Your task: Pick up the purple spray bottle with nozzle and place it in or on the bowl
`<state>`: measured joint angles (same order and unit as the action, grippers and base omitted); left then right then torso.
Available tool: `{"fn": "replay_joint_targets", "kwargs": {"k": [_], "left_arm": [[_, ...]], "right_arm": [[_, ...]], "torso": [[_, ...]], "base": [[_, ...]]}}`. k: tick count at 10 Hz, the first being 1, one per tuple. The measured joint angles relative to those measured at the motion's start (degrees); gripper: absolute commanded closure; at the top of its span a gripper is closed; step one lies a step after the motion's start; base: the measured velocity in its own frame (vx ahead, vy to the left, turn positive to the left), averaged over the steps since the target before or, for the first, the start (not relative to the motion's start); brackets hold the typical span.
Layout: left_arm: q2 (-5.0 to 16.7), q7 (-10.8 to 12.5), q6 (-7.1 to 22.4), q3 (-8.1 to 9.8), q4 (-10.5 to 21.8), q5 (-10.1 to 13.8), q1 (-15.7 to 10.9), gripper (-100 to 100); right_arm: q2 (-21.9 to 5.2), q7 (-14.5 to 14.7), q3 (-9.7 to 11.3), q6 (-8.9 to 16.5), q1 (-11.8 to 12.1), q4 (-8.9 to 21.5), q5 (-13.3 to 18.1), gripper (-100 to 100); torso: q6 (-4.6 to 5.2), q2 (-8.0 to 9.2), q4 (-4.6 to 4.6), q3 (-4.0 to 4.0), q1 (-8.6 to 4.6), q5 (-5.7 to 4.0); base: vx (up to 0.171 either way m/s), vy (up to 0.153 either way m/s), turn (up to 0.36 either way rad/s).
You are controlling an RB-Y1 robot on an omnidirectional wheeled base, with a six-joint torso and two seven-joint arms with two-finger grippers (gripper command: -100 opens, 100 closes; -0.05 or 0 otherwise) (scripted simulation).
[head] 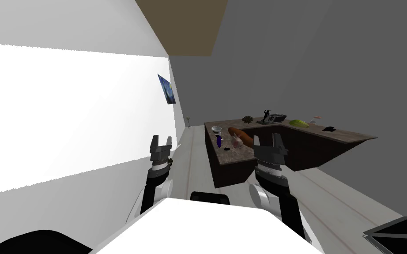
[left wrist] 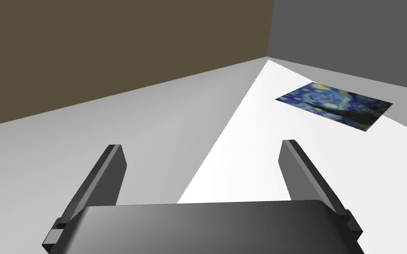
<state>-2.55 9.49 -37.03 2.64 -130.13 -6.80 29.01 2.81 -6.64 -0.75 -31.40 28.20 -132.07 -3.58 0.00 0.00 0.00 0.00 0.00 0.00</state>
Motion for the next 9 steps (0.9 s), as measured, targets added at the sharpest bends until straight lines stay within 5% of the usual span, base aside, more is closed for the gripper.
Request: {"fn": "replay_joint_targets", "kwargs": {"k": [5,9], "left_arm": [[0.0,0.0,0.0,0.00,0.0,0.0,0.0,0],[0.0,0.0,0.0,0.00,0.0,0.0,0.0,0]], "right_arm": [[-8.5,1.0,-1.0,0.8,-0.9,3.0,0.4,-100],[-12.4,3.1,-1.7,2.6,-2.3,7.3,1.1,-100]], "torso": [[-0.01,0.09,0.02,0.05,0.10,0.02],[-0.01,0.17,0.04,0.09,0.16,0.04]], "base": [[-0.019,0.027,0.044],[-0.045,0.043,0.067]]}}
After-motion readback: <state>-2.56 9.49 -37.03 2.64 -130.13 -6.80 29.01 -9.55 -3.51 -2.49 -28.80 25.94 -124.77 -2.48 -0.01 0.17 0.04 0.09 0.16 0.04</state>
